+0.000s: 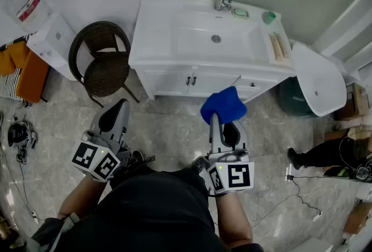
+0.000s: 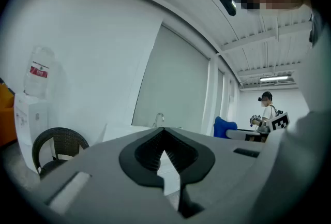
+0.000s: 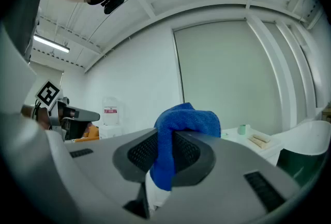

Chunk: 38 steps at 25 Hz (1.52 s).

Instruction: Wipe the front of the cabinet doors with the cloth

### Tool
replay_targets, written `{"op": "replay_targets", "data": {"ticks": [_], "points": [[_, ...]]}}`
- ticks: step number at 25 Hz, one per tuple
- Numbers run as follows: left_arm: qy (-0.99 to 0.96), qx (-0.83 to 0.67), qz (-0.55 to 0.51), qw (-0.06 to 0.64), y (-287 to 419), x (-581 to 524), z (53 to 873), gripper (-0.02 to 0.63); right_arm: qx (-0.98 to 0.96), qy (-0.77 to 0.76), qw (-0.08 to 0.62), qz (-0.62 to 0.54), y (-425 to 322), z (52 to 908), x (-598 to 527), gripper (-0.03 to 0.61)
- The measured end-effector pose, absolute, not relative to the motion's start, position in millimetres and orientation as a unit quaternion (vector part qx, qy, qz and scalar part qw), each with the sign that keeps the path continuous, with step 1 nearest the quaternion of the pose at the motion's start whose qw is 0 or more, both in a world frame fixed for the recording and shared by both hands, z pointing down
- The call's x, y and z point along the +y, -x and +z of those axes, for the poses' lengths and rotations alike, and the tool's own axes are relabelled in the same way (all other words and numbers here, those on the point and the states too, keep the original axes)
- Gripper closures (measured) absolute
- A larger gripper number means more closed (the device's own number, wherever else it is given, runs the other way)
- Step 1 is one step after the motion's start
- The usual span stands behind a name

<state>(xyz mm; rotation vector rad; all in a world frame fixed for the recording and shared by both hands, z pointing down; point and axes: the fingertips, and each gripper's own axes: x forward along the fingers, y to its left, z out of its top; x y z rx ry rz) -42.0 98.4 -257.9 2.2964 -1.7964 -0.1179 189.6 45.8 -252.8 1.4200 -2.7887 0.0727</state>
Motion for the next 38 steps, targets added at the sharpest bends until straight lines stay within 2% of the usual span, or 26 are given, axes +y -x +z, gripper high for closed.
{"op": "replay_targets", "data": {"ticks": [20, 24, 31, 35, 38], "points": [[-0.748, -0.65, -0.01, 0.133, 21, 78, -234, 0.614, -0.908, -0.416, 0.011, 0.057, -212, -221, 4, 0.527], [-0.718, -0.68, -0.011, 0.147, 32, 77, -216, 0.614, -0.92, -0.384, 0.042, 0.064, -201, -195, -10, 0.526], [-0.709, -0.689, 0.008, 0.15, 92, 74, -167, 0.614, -0.928, -0.353, 0.115, 0.021, -120, -165, -21, 0.526], [-0.741, -0.649, 0.035, 0.168, 135, 58, -136, 0.614, -0.93, -0.342, 0.131, -0.013, -39, -160, -28, 0.527], [-0.755, -0.622, 0.059, 0.198, 165, 48, -97, 0.614, -0.932, -0.332, 0.147, -0.022, 29, -126, -30, 0.526]]}}
